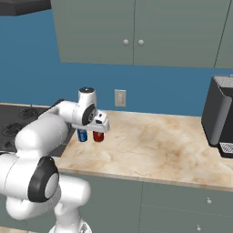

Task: Four empty soda cans are scattered around the kitchen. Gather all the cans and cluster them next to the stove for recycling.

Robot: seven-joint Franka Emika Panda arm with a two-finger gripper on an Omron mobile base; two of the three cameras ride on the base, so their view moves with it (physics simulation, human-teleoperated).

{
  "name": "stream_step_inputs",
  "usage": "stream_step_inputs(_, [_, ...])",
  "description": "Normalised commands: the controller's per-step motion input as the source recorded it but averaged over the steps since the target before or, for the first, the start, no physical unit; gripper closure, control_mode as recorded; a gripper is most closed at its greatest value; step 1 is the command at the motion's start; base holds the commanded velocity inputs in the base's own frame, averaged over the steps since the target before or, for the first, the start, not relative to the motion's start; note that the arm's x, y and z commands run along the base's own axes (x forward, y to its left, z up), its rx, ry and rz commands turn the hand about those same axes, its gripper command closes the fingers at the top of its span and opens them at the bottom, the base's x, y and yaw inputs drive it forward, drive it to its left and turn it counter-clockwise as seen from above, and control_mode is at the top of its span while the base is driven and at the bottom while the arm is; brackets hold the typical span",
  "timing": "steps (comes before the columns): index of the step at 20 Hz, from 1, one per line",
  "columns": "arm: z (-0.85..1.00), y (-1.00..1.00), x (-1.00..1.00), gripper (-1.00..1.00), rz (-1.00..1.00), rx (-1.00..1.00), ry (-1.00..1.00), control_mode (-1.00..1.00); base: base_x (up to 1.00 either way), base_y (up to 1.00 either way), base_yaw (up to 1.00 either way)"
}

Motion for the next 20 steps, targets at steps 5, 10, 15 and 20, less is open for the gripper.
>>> stream_step_inputs(5, [0.04,0.06,-0.31,-1.00,-0.02,0.00,-0.14,-1.00,0.00,0.00,0.00])
stream_step_inputs(10, [0.20,0.01,-0.21,-1.00,-0.14,0.04,0.00,-1.00,0.00,0.00,0.00])
stream_step_inputs(15, [0.04,0.00,-0.07,-1.00,-0.02,0.01,0.00,-1.00,0.00,0.00,0.00])
stream_step_inputs(20, [0.00,0.00,0.00,-1.00,0.00,0.00,0.00,-1.00,0.00,0.00,0.00])
